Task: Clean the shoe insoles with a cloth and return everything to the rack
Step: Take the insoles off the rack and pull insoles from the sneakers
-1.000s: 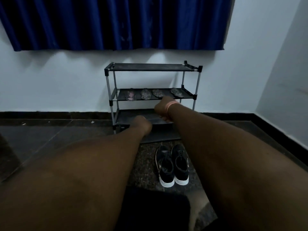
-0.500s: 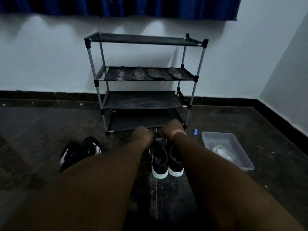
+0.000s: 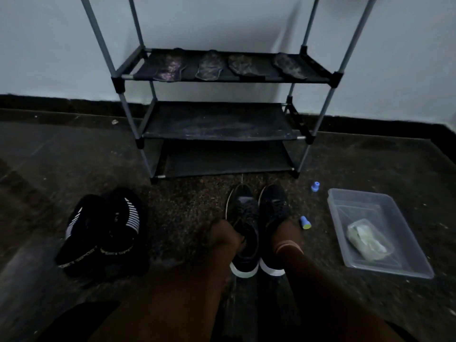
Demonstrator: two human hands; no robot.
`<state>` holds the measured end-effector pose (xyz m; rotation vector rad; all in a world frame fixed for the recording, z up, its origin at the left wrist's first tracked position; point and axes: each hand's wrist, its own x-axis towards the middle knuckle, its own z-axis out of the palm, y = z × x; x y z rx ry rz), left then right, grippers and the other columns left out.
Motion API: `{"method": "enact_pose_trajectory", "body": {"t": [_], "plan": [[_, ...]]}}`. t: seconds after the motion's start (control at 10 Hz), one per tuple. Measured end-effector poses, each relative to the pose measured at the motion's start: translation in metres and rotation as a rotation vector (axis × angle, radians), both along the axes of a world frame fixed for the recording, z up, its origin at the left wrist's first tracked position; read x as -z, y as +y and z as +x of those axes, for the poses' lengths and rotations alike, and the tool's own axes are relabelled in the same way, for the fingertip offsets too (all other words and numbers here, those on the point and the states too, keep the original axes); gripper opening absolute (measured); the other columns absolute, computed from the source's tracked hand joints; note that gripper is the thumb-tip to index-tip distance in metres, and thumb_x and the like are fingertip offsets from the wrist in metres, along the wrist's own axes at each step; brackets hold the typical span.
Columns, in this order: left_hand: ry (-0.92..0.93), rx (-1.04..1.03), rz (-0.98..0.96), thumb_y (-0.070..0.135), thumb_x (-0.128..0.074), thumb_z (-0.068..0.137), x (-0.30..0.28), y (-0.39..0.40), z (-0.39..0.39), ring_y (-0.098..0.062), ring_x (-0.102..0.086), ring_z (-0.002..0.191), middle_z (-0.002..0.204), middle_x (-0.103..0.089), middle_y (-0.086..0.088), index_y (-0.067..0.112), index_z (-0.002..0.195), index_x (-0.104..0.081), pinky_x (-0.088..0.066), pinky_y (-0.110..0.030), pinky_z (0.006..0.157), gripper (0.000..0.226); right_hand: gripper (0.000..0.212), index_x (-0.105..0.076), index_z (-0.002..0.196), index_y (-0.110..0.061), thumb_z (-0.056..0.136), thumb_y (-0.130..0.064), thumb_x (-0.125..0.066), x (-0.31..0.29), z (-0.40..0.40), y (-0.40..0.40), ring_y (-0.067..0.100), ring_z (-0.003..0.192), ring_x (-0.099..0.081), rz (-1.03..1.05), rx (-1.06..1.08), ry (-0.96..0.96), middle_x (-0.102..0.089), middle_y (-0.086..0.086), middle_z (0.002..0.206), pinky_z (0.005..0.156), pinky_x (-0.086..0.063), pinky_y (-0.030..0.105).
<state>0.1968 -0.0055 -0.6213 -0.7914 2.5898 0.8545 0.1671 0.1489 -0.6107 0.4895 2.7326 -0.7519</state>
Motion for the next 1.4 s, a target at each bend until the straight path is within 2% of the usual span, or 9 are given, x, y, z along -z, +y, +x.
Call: {"method": "enact_pose_trajectory", "body": {"t": [0.1,0.2,0.3,0.5,0.8,0.9,1.0,1.2,1.4], "plan": [[0.048,0.035,-0.067,0.043,-0.072,0.084,0.000,-0.002,0.006,-0.032,-0.063,0.119,0.129,-0.066,-0.013,0.012,0.123,-0.067,-0.052,-0.038,0.096,0.050,0.035,-0.062,0.116,0.004,0.094,-0.024,-0.057,-0.037,0.024,-0.004,0.038,0.111,-0.062,-0.030,0.038,0.026,-0.065,0.022,0.119,0.094,-0.048,0.041],[0.076,-0.031,-0.046,0.038,-0.074,0.082,-0.006,-0.030,0.009,-0.033,-0.066,0.114,0.122,-0.069,-0.015,0.010,0.116,-0.070,-0.054,-0.038,0.092,0.045,0.029,-0.065,0.109,0.008,0.095,-0.015,-0.053,-0.025,0.018,-0.025,0.042,0.103,-0.064,-0.049,-0.006,0.099,-0.068,0.028,0.107,0.086,-0.048,0.042],[0.141,-0.130,-0.056,0.035,-0.073,0.082,-0.011,-0.076,0.020,-0.035,-0.067,0.111,0.119,-0.070,-0.016,0.010,0.114,-0.070,-0.055,-0.039,0.091,0.040,0.030,-0.069,0.103,0.008,0.091,-0.018,-0.062,-0.012,0.015,-0.066,0.045,0.094,-0.067,-0.071,-0.009,0.178,-0.069,0.031,0.096,0.079,-0.052,0.044],[0.195,-0.324,-0.130,0.036,-0.065,0.089,-0.014,-0.174,0.056,-0.037,-0.063,0.115,0.120,-0.068,-0.017,0.009,0.119,-0.065,-0.051,-0.039,0.092,0.040,0.030,-0.067,0.115,-0.012,0.089,-0.023,-0.059,0.002,0.031,-0.169,0.040,0.095,-0.069,-0.114,-0.190,0.207,-0.071,0.022,0.100,0.081,-0.054,0.043],[0.201,-0.435,-0.115,0.031,-0.063,0.087,-0.008,-0.249,0.089,-0.038,-0.067,0.104,0.108,-0.072,-0.015,0.011,0.103,-0.069,-0.054,-0.038,0.084,0.026,0.031,-0.068,0.109,-0.001,0.088,-0.024,-0.062,0.014,0.051,-0.249,0.040,0.105,-0.066,-0.185,-0.202,0.069,-0.069,0.025,0.109,0.086,-0.052,0.042],[0.237,-0.473,-0.107,0.034,-0.066,0.087,-0.008,-0.272,0.104,-0.037,-0.068,0.100,0.103,-0.073,-0.013,0.015,0.100,-0.071,-0.050,-0.035,0.079,0.023,0.038,-0.065,0.122,-0.014,0.086,-0.024,-0.060,0.012,0.060,-0.273,0.037,0.105,-0.066,-0.185,-0.265,0.094,-0.070,0.020,0.111,0.087,-0.052,0.040],[0.261,-0.547,-0.081,0.032,-0.065,0.089,-0.009,-0.291,0.117,-0.039,-0.067,0.101,0.105,-0.072,-0.015,0.015,0.103,-0.071,-0.050,-0.036,0.081,0.023,0.039,-0.063,0.124,-0.027,0.086,-0.024,-0.056,0.008,0.063,-0.296,0.037,0.101,-0.066,-0.270,-0.337,0.125,-0.070,0.017,0.108,0.084,-0.052,0.037],[0.228,-0.551,-0.087,0.026,-0.055,0.094,-0.009,-0.301,0.126,-0.040,-0.063,0.112,0.118,-0.068,-0.019,0.010,0.115,-0.064,-0.049,-0.040,0.091,0.028,0.029,-0.065,0.117,-0.013,0.092,-0.024,-0.055,0.007,0.064,-0.315,0.037,0.109,-0.064,-0.372,-0.445,0.018,-0.067,0.019,0.117,0.089,-0.048,0.035],[0.401,-0.405,-0.306,0.047,-0.037,0.092,-0.035,-0.259,0.108,-0.037,-0.064,0.108,0.118,-0.069,-0.012,0.023,0.132,-0.057,-0.053,-0.045,0.092,0.051,0.041,-0.060,0.129,-0.020,0.089,-0.014,-0.053,-0.012,0.068,-0.298,0.032,0.115,-0.062,-0.428,-0.570,0.011,-0.067,0.013,0.124,0.097,-0.046,0.029]]}}
